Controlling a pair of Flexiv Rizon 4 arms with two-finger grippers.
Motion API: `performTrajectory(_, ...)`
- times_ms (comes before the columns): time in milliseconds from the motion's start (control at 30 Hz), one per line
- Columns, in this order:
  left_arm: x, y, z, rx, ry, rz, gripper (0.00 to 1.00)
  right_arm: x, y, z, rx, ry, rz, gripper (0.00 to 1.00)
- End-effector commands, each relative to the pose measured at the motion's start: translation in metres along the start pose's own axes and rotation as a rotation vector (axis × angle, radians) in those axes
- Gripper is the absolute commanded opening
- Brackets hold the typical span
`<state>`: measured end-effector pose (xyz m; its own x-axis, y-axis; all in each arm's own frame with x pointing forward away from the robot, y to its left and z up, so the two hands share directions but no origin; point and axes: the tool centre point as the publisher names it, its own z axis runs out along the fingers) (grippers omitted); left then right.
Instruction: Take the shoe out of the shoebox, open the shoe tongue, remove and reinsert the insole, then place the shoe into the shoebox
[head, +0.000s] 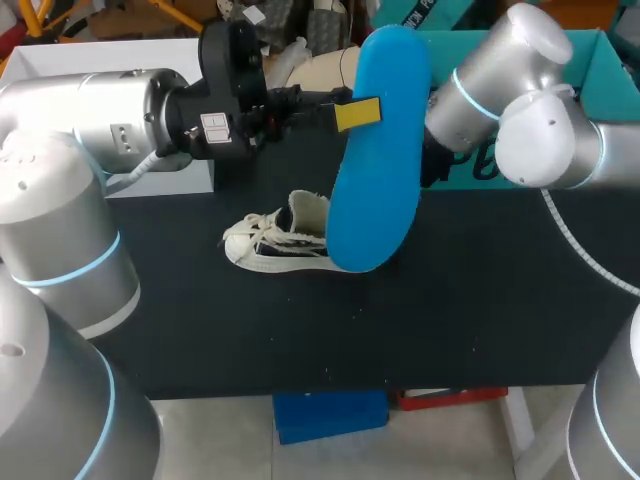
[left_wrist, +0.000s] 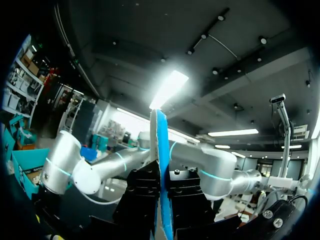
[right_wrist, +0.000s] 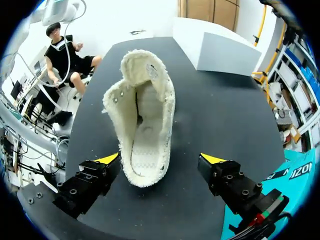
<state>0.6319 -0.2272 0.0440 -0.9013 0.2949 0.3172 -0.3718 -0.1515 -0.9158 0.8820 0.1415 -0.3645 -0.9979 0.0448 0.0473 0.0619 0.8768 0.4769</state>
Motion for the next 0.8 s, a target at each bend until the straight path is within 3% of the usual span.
performTrajectory(33,0.000,0.001,0.001,0.002,-0.003,0.001,0.00,-0.014,0.016,0.006,0.483,0.027,-0.010,1.00)
performTrajectory(400,0.000,0.001,0.001,0.002,-0.003,0.001,0.00,-0.025,0.042,0.016,0.604,0.018,-0.040,1.00)
performTrajectory(800,0.000,0.001,0.001,0.002,-0.003,0.001,0.00,-0.020,0.050,0.045,0.575,0.005,-0.017,1.00)
